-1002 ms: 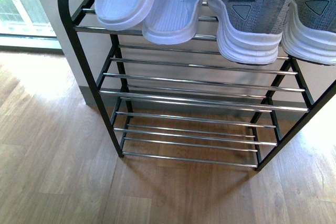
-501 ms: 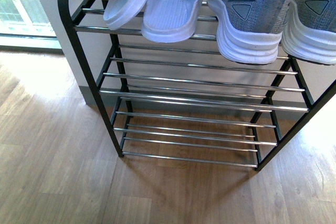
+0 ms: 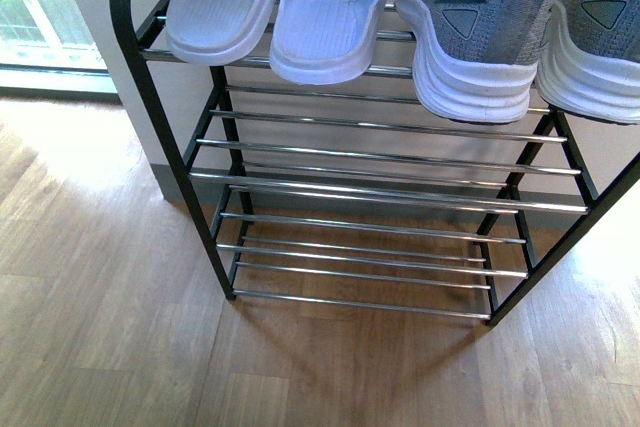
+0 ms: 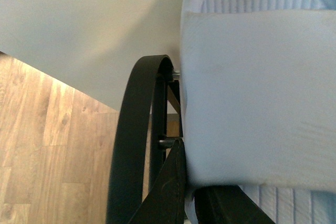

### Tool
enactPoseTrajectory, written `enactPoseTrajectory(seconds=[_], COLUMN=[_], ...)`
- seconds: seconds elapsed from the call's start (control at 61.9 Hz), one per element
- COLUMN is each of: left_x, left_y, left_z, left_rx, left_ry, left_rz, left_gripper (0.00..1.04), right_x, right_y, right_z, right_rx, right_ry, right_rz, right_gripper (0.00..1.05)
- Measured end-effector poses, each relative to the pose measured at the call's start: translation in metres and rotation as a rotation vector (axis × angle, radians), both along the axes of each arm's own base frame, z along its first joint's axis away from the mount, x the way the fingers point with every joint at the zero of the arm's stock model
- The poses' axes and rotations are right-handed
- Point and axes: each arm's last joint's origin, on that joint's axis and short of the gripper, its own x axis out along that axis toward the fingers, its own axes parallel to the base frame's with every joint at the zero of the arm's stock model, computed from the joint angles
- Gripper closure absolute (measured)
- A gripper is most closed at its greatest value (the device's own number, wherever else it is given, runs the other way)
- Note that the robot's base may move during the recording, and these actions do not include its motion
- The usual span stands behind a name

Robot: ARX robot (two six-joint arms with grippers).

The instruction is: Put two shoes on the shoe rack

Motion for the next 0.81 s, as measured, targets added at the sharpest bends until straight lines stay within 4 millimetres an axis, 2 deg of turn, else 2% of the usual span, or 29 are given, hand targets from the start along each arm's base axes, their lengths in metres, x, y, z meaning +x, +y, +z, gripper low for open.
enactPoseTrajectory(seconds=[0.307, 0.339, 0.614, 0.808], left_x=[-0.002, -0.002, -0.003, -0.02], left_y=[0.0, 0.0, -0.006, -0.009], left_z=[-0.002, -0.002, 0.002, 0.024], left_rx=[0.016, 0.017, -0.015, -0.074], left_ry=[0.045, 0.047, 0.03, -0.04], left_rz=[-0.046, -0.043, -0.073, -0.091], left_gripper=[1.03, 1.0, 0.58, 0.24], right_x=[0.0, 0.0, 0.0, 0.0], right_y=[0.0, 0.0, 0.0, 0.0], right_z=[0.0, 0.0, 0.0, 0.0], right_rx=[0.0, 0.0, 0.0, 0.0], right_ry=[0.0, 0.0, 0.0, 0.0], right_rz=[0.0, 0.0, 0.0, 0.0], right_gripper=[0.09, 0.09, 0.09, 0.09])
